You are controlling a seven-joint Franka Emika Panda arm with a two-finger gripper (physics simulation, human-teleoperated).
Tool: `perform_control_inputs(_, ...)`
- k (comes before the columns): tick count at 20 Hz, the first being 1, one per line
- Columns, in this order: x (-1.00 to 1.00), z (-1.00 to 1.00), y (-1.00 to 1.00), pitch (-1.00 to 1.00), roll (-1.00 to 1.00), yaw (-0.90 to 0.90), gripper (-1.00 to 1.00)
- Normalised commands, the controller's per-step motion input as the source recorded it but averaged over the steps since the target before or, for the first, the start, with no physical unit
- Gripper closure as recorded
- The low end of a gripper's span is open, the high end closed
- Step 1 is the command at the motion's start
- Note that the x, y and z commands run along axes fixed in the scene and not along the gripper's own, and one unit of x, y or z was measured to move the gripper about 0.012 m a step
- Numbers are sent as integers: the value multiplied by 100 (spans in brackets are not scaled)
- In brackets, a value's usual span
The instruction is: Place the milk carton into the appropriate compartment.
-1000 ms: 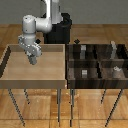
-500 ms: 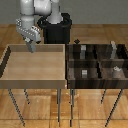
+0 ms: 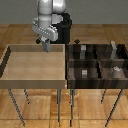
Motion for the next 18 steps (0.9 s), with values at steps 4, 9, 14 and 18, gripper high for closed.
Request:
perform_control_inputs(4, 0, 0, 100, 0, 0, 0, 100)
perform_control_inputs(9, 0, 0, 100, 0, 0, 0, 100)
perform_control_inputs(14, 0, 0, 100, 0, 0, 0, 100)
perform_control_inputs(18, 0, 0, 100, 0, 0, 0, 100)
